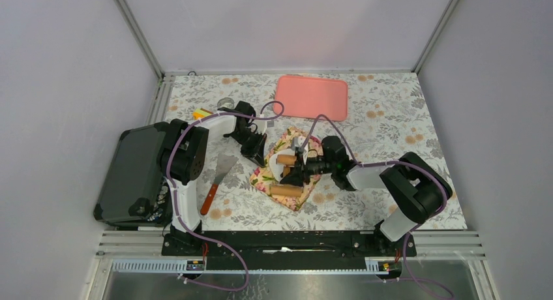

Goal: Roll out the dumpling wrappers from the dough
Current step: Flatten out the dough on the work surface.

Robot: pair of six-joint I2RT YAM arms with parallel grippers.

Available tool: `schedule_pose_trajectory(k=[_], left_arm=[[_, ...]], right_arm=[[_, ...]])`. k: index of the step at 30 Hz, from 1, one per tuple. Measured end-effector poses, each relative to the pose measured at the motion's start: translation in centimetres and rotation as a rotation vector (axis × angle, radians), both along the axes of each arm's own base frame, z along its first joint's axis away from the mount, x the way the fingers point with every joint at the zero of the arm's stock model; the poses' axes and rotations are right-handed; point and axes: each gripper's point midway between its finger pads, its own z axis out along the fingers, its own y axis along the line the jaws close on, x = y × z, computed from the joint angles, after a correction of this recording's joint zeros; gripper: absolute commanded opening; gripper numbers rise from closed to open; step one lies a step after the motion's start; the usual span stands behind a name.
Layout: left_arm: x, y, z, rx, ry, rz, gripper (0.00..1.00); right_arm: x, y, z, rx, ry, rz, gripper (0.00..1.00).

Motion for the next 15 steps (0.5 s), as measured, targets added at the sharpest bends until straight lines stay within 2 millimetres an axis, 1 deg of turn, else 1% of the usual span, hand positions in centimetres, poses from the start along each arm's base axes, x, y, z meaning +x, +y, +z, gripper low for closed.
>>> schedule_pose_trajectory(k=[2, 4, 8, 10, 12, 13, 15], left_arm=[[0.0, 0.0, 0.0, 0.0, 0.0, 0.0, 0.0], [0.0, 0.0, 0.0, 0.0, 0.0, 0.0, 0.0], [0.0, 0.0, 0.0, 0.0, 0.0, 0.0, 0.0], [0.0, 0.0, 0.0, 0.0, 0.0, 0.0, 0.0], [0.0, 0.0, 0.0, 0.0, 0.0, 0.0, 0.0], [0.0, 0.0, 0.0, 0.0, 0.0, 0.001, 0.0], [0.0, 0.0, 0.0, 0.0, 0.0, 0.001, 0.0]], right_arm=[[1.1, -0.6, 0.6, 0.013, 0.095, -0.066, 0.0], [3.4, -1.6, 1.6, 0.044, 0.159, -0.164, 0.0], [8.2, -3.4, 3.4, 0.103, 0.179, -0.346, 0.0], [9.9, -3.8, 3.8, 0.118, 0.159, -0.417, 0.0], [11.2, -4.1, 3.4, 0.121, 0.145, -0.478, 0.0], [11.9, -4.2, 2.9, 0.116, 0.144, -0.51, 0.0], [13.1, -4.5, 1.0, 0.09, 0.16, -0.572, 0.0]])
